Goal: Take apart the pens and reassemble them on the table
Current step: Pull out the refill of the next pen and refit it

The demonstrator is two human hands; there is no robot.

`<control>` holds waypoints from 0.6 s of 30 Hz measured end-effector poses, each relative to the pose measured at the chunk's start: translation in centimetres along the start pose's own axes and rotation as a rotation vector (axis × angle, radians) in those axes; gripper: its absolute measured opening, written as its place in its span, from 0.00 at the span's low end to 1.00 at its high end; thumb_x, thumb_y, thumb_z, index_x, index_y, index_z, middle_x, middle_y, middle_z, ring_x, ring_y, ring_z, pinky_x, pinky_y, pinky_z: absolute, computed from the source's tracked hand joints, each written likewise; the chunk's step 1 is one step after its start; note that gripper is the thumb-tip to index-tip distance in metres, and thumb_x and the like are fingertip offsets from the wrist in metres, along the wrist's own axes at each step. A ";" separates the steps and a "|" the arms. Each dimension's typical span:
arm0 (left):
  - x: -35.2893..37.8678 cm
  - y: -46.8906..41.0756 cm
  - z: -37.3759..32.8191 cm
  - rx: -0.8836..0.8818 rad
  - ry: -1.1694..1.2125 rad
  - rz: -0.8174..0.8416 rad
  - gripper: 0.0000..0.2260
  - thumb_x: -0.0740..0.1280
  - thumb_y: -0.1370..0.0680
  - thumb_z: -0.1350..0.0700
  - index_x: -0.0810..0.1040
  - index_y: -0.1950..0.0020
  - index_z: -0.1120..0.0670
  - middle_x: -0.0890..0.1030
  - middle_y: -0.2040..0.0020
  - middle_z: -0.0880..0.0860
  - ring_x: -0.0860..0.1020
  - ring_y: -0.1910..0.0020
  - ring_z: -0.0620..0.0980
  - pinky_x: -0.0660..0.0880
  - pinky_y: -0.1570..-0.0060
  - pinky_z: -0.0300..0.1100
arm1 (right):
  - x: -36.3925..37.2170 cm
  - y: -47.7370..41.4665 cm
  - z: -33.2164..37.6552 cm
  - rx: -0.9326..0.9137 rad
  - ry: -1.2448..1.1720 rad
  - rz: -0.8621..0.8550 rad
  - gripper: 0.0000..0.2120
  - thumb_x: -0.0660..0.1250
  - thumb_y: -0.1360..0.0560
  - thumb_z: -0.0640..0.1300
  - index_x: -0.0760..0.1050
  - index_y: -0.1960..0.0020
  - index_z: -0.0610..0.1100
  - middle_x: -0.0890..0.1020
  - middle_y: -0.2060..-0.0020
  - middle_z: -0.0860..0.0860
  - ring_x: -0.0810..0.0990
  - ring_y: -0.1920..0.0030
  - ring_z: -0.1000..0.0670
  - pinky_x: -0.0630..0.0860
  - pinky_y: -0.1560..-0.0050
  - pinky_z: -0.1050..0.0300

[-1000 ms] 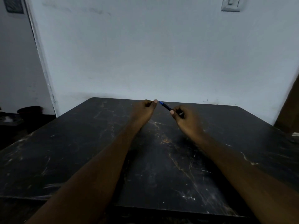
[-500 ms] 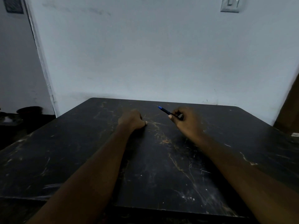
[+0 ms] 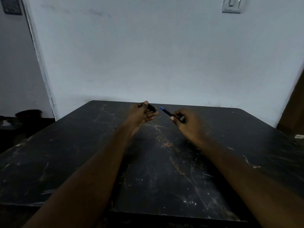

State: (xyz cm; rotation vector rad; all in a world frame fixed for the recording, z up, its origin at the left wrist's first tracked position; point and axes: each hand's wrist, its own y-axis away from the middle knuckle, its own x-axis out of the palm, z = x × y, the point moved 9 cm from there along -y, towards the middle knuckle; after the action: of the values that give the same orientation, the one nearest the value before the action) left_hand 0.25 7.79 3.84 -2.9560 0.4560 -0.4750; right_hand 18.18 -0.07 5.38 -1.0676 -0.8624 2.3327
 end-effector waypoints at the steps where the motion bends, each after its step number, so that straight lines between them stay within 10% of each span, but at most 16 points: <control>1: 0.3 0.1 0.1 0.004 0.047 0.015 0.12 0.58 0.17 0.54 0.74 0.49 0.63 0.83 0.53 0.59 0.85 0.61 0.49 0.81 0.63 0.40 | 0.0 0.0 0.0 -0.005 0.003 0.005 0.05 0.71 0.26 0.46 0.79 0.51 0.46 0.78 0.58 0.53 0.74 0.62 0.57 0.66 0.65 0.61; 18: 1.2 0.3 -0.1 0.043 0.076 0.051 0.13 0.58 0.17 0.53 0.77 0.49 0.61 0.83 0.50 0.59 0.85 0.59 0.49 0.80 0.63 0.39 | 0.1 0.0 0.8 -0.047 0.060 0.020 0.03 0.69 0.25 0.47 0.80 0.53 0.48 0.79 0.59 0.51 0.75 0.58 0.51 0.72 0.61 0.54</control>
State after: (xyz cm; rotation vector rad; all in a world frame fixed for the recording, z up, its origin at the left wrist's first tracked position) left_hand 1.20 7.16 4.21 -2.8856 0.5213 -0.5847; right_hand 17.49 -0.28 5.72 -1.1644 -0.8922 2.2948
